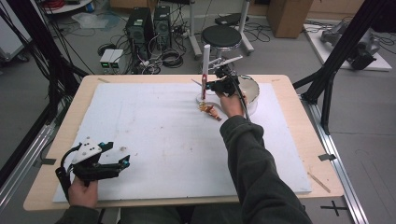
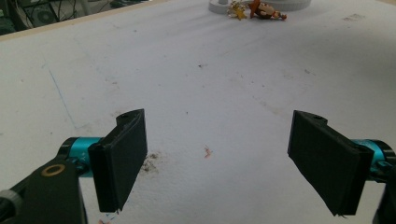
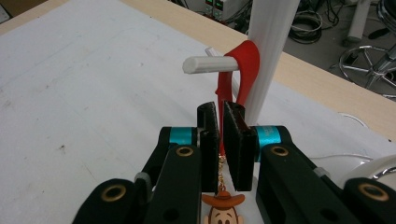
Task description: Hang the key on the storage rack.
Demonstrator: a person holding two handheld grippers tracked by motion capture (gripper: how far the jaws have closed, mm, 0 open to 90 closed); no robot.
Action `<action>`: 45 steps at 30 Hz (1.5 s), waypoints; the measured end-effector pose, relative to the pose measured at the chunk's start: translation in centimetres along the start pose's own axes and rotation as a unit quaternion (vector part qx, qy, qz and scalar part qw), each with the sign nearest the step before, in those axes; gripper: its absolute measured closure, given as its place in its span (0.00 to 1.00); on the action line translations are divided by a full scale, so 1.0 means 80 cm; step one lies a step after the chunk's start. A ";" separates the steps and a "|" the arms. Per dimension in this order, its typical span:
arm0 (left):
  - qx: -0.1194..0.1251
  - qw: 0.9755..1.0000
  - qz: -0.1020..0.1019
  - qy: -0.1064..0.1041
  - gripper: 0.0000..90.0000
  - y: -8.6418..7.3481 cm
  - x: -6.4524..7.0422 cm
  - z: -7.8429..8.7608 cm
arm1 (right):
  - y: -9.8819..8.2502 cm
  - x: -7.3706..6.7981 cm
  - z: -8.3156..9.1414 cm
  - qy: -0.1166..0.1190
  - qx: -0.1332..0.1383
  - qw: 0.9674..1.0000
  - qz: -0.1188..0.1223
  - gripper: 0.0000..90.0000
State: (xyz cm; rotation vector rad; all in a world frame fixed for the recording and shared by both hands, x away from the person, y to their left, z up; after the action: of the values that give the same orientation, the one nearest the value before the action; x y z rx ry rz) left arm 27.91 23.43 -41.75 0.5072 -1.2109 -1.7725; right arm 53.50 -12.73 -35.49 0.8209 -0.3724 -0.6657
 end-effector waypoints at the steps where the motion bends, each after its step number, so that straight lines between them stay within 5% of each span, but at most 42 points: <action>1: 0.000 1.000 -0.001 0.000 0.23 0.000 0.000 0.000 | 0.000 0.001 0.001 0.002 0.000 1.000 0.000 0.93; 18: -0.002 1.000 -0.003 0.001 0.23 -0.001 0.002 0.000 | -0.011 0.013 0.047 0.057 0.035 0.997 -0.031 0.77; 31: -0.003 1.000 -0.001 0.002 0.23 -0.001 0.002 0.001 | -0.055 0.013 0.056 0.077 0.057 0.994 -0.046 0.55; 45: -0.002 1.000 0.000 0.002 0.23 -0.002 0.003 0.001 | -0.067 0.000 0.073 0.086 0.075 0.993 -0.040 0.39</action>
State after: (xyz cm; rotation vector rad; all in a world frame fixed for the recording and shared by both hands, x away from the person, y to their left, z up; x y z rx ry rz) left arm 27.67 23.31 -41.81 0.5094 -1.2036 -1.7734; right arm 48.16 -18.57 -35.91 1.0339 -0.2359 -0.6404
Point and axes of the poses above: each handheld gripper's, and its own axes: z roughly backward along the jaws, y roughly out of its top, x roughly to its right, the point moved 4 cm from there along -z, roughly forward along the jaws, and after that the axes turned 9 degrees about z, right-handed, at the moved point
